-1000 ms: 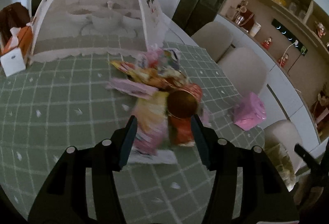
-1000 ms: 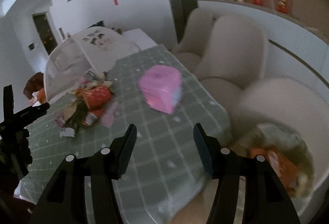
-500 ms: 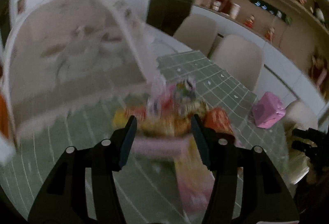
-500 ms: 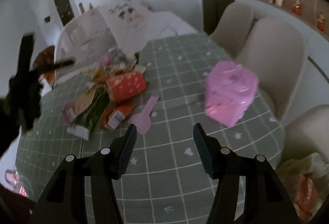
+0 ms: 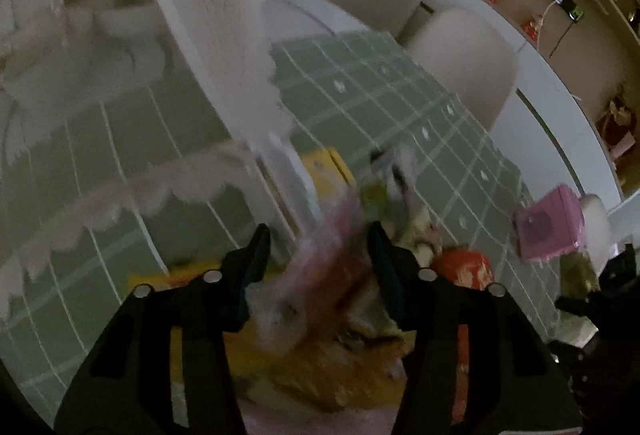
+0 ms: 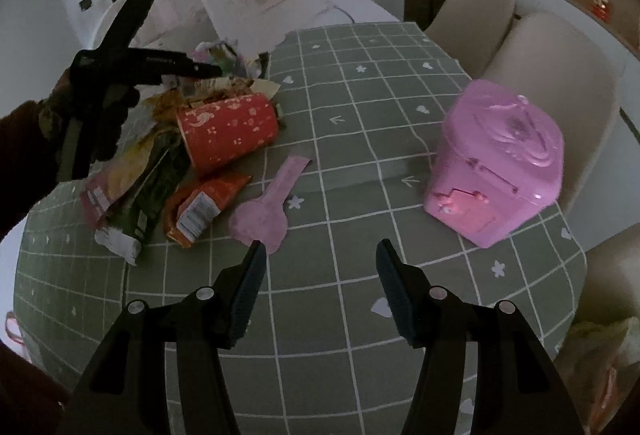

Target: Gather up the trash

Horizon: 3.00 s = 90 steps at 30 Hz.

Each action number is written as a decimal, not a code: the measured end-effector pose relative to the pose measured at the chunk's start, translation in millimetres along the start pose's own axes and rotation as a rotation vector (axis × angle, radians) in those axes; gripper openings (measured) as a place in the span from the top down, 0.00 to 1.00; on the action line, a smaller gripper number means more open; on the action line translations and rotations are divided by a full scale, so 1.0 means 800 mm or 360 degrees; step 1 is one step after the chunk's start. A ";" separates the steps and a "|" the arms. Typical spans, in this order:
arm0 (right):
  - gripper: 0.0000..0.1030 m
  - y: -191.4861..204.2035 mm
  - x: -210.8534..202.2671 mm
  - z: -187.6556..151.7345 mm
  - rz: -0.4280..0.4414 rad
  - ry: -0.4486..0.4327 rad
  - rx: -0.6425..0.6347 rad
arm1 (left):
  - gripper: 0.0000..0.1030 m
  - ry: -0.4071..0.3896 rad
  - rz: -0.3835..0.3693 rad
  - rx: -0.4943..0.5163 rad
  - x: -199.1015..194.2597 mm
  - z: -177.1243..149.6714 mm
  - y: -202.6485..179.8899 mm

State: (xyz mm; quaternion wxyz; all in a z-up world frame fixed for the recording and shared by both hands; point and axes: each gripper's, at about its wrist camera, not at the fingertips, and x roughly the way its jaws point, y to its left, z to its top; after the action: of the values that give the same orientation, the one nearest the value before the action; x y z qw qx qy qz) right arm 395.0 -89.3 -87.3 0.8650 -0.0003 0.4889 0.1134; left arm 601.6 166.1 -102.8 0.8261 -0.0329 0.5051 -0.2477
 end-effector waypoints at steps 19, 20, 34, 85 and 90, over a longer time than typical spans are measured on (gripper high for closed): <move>0.65 0.036 0.075 0.172 0.0197 -0.0129 -0.0208 | 0.97 -0.0082 -0.0079 -0.0305 -0.098 -0.124 -0.049; 0.65 0.040 0.091 0.187 0.0237 -0.0100 -0.0212 | 0.97 -0.0090 -0.0055 -0.0318 -0.100 -0.127 -0.048; 0.88 0.081 0.191 0.228 0.0395 0.0145 -0.0342 | 0.97 -0.0153 -0.0057 -0.0563 -0.115 -0.147 0.004; 0.54 0.050 -0.089 0.070 0.0169 -0.0279 0.0064 | 0.97 -0.0390 -0.0025 -0.0316 -0.213 -0.177 -0.115; 0.54 0.041 -0.142 0.029 0.0123 -0.0346 0.0105 | 0.97 -0.0441 -0.0034 -0.0221 -0.235 -0.180 -0.156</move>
State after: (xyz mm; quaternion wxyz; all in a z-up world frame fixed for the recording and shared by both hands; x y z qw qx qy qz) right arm 351.6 -76.8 24.4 0.9074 0.0593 0.3953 0.1300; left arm 363.1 168.4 18.9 0.8809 -0.1292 0.4018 -0.2141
